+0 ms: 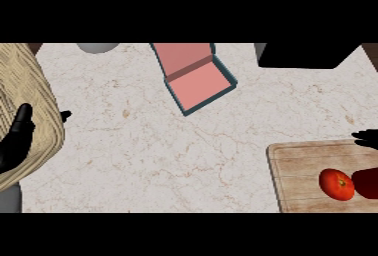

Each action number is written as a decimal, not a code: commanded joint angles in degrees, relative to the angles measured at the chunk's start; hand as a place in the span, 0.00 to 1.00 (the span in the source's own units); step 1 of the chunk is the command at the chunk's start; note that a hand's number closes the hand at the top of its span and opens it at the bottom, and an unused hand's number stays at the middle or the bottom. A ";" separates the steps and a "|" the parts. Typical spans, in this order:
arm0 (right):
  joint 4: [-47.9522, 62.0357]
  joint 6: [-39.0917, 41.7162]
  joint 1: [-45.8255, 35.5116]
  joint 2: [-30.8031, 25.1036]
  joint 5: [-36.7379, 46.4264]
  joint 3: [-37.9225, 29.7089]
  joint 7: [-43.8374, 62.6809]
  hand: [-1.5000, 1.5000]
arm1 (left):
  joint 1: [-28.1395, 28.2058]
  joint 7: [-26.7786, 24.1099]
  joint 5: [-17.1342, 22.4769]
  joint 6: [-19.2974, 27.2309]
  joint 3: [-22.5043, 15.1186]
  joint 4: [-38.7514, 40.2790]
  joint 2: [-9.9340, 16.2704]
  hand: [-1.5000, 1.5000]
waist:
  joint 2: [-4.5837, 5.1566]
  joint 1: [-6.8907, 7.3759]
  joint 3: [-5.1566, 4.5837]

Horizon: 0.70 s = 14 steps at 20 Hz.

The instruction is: Pick the can from the cutting board and place it in the cardboard box

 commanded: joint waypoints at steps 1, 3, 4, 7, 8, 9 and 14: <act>1.55 2.46 -1.24 2.06 1.94 1.98 -3.23 0.00 | 0.12 -7.28 -2.83 11.13 2.43 2.90 -2.14 0.50 | -0.16 -0.87 -0.01; 3.34 4.37 -2.69 -0.89 0.81 0.65 -6.90 0.00 | -2.03 -6.46 -2.21 9.21 3.98 2.66 -1.97 0.50 | -0.24 -1.11 -0.01; 4.20 2.89 -2.57 2.03 1.16 1.46 -6.25 0.00 | -1.52 -4.94 -3.27 8.57 4.00 1.28 -2.14 0.50 | -0.26 -0.87 0.04; 5.55 4.39 -3.24 0.36 -0.19 1.50 -10.66 0.00 | -2.58 -4.98 -3.40 6.62 6.03 1.04 -2.18 0.50 | -0.26 -0.73 0.05; 4.22 2.11 -0.52 1.52 -0.14 2.53 -10.37 0.00 | 0.49 -6.26 -5.49 8.79 4.75 -0.35 -6.02 0.50 | -0.41 -1.16 0.04; 1.47 3.35 -1.19 0.97 -0.23 2.85 -9.13 0.00 | -1.10 -7.20 -4.68 7.24 6.38 1.54 -3.98 0.50 | -0.45 -1.51 -0.03; -1.29 3.83 -1.12 1.23 -2.12 4.03 -8.36 0.00 | -2.30 -3.71 -7.52 5.88 6.95 -2.57 -6.16 0.50 | -0.56 -1.43 0.02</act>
